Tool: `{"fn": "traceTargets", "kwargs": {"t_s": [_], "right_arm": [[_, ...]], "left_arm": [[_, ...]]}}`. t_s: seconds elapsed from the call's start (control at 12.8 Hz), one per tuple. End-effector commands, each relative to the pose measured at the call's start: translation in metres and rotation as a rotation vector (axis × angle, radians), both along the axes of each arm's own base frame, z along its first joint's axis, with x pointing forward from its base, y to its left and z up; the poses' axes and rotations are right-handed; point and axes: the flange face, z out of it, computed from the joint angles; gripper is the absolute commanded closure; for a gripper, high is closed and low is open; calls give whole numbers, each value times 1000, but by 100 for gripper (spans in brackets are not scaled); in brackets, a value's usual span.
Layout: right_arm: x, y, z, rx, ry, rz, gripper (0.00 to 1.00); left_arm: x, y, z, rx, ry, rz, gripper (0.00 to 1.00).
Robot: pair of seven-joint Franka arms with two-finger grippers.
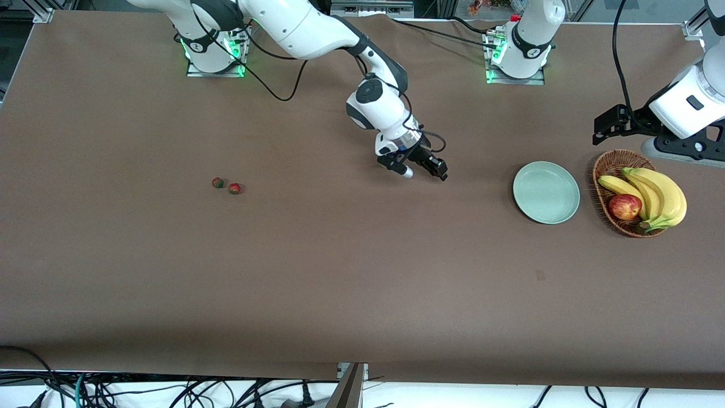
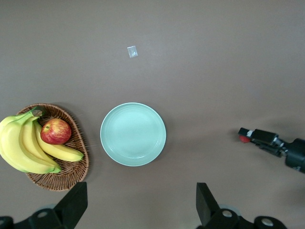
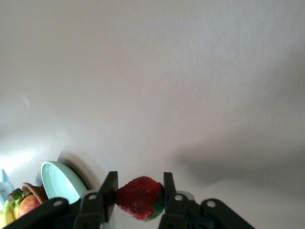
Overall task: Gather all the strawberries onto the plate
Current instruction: 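Set the strawberry on the table with the right gripper while the left gripper reaches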
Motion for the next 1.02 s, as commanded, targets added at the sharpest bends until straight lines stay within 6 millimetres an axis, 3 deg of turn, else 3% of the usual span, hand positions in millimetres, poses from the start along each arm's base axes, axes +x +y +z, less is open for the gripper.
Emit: {"fn": "traceTargets", "kwargs": {"t_s": [0.0,0.16,0.39,0.47,0.63,0.86,0.94], "right_arm": [[11,2,8,25,-24,-32,20],[28,-6,19,26,-40,-41,14],[78,-39,53,-158,14,17,14],[94,-55,64,-245,35,76,14],[105,-78,83,-400,64,245,14],[144,-153,117,-636,121,454,14],[156,-184,125,-696,150,528,14]], "left_arm": [[0,-2,6,-14,-7,-8,0],[0,-1,6,-14,-7,-5,0],[0,0,-11,-11,26,12,0],[2,1,-25,-10,36,14,0],[4,2,-56,-9,44,18,0],[-3,-5,-114,-1,34,7,0],[-8,-19,-137,0,31,-12,0]]}}
